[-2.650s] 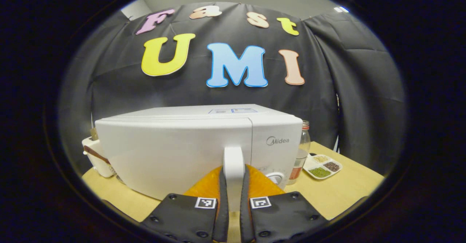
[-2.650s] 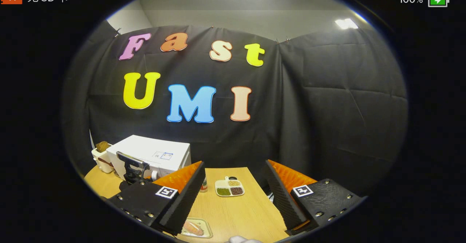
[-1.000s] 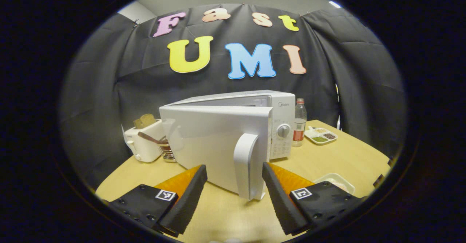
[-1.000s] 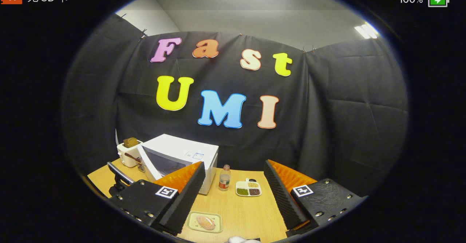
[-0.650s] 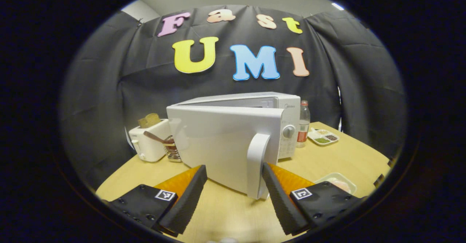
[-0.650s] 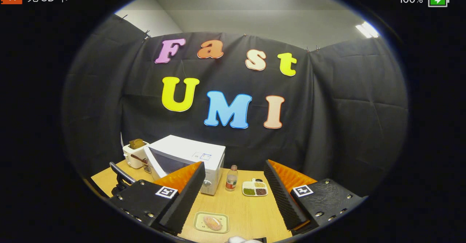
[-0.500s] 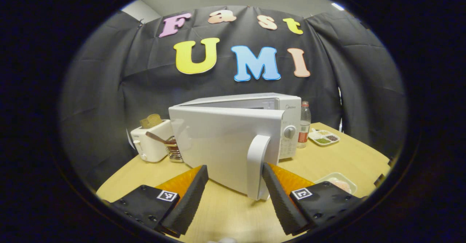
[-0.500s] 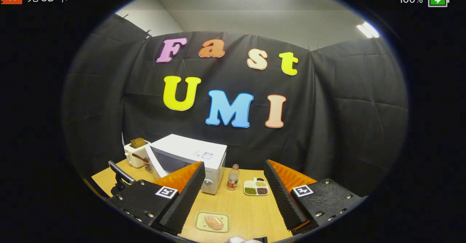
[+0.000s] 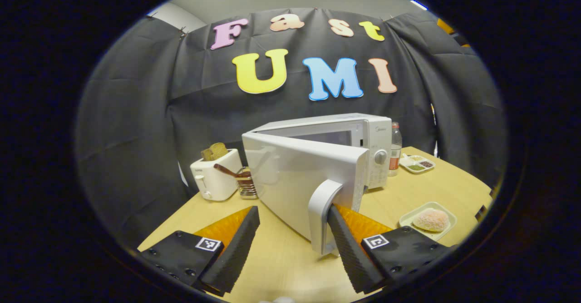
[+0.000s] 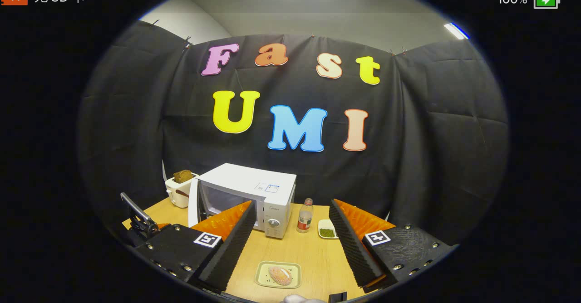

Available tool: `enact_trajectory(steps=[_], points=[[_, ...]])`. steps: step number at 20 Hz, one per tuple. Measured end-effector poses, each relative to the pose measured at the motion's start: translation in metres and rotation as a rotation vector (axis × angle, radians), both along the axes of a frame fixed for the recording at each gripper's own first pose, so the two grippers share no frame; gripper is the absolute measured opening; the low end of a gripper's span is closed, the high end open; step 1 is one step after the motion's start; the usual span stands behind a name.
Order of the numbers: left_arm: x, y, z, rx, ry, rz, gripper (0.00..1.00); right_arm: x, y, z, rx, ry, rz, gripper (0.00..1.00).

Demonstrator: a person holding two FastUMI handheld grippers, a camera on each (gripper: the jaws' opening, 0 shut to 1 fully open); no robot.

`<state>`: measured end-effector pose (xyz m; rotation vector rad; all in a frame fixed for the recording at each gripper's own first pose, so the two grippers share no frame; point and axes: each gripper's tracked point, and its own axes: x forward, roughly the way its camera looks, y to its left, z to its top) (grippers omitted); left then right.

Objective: Open the microwave oven with the left hand, put the food in, and close the microwave oven.

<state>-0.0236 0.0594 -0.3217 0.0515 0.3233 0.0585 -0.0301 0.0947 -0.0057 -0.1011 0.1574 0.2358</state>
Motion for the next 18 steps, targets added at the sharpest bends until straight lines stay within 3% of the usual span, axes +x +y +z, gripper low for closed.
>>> enact_trajectory(steps=[2, 5, 6, 7, 10, 11, 12, 14, 15, 16, 18], points=[[-0.012, 0.025, -0.001, 0.013, 0.009, 0.037, 1.0, 0.0, 0.012, -0.003, 0.0, 0.003, 0.025, 0.99], [-0.029, 0.06, -0.004, 0.032, 0.029, 0.084, 0.96, -0.001, 0.032, -0.01, 0.003, 0.015, 0.065, 0.96], [-0.035, 0.071, -0.005, 0.041, 0.033, 0.099, 0.95, -0.002, 0.039, -0.012, 0.01, 0.021, 0.08, 0.99], [-0.042, 0.082, -0.005, 0.045, 0.038, 0.116, 1.0, -0.003, 0.047, -0.014, 0.014, 0.028, 0.095, 0.99], [-0.06, 0.113, -0.003, 0.051, 0.031, 0.17, 1.0, -0.003, 0.065, -0.013, 0.023, 0.029, 0.128, 0.99], [-0.064, 0.126, -0.001, 0.063, 0.027, 0.187, 0.95, -0.004, 0.071, -0.015, 0.026, 0.032, 0.137, 0.99], [-0.068, 0.139, -0.002, 0.074, 0.028, 0.204, 1.0, -0.005, 0.077, -0.015, 0.031, 0.032, 0.147, 0.99], [-0.071, 0.167, -0.004, 0.095, 0.04, 0.248, 0.96, -0.005, 0.085, -0.016, 0.033, 0.031, 0.159, 0.99], [-0.071, 0.179, -0.002, 0.103, 0.034, 0.263, 1.0, -0.005, 0.088, -0.017, 0.036, 0.03, 0.161, 0.99], [-0.073, 0.188, 0.002, 0.11, 0.025, 0.274, 0.95, -0.005, 0.089, -0.019, 0.039, 0.034, 0.162, 0.99], [-0.076, 0.201, 0.006, 0.112, 0.02, 0.289, 1.0, -0.007, 0.09, -0.025, 0.044, 0.048, 0.162, 0.99]])
